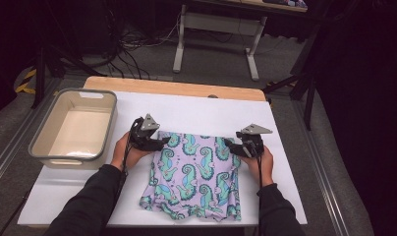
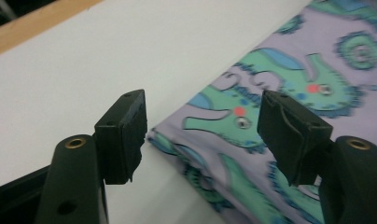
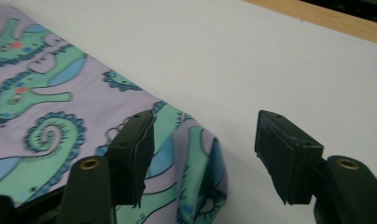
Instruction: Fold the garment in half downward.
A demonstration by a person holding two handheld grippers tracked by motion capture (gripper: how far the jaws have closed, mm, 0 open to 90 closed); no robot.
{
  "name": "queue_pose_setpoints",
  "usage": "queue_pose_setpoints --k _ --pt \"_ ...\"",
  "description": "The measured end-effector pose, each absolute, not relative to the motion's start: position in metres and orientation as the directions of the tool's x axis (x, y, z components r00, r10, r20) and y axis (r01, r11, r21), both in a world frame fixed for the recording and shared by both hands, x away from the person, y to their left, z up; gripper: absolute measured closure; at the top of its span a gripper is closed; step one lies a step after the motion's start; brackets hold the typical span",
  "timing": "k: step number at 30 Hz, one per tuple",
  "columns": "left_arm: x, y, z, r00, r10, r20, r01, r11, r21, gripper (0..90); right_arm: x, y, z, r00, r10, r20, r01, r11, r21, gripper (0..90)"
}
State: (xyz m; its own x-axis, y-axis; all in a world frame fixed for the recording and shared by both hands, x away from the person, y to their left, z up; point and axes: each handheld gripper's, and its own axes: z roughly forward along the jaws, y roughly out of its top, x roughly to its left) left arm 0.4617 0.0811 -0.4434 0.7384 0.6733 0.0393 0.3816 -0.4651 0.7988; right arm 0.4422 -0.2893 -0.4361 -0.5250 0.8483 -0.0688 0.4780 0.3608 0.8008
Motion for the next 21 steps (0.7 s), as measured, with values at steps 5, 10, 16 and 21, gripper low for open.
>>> queue_pose_setpoints --k 5,10,16,21 --pt "0.481 0.080 -0.458 0.721 0.693 -0.010 0.475 -0.483 0.736 32.4 0.457 -0.286 -0.441 -0.525 0.850 -0.052 0.519 0.368 0.772 44.5" --pt "0.486 0.080 -0.459 0.710 0.704 0.014 0.493 -0.510 0.705 35.3 0.462 -0.283 -0.447 -0.527 0.848 -0.047 0.557 0.387 0.735 61.5" --pt "0.489 0.084 -0.457 0.715 0.699 -0.013 0.509 -0.507 0.696 53.5 0.462 -0.283 -0.451 -0.519 0.855 -0.002 0.584 0.356 0.729 82.0" --pt "0.488 0.084 -0.456 0.720 0.693 -0.026 0.510 -0.503 0.698 78.1 0.460 -0.284 -0.449 -0.514 0.857 -0.022 0.584 0.369 0.723 85.4"
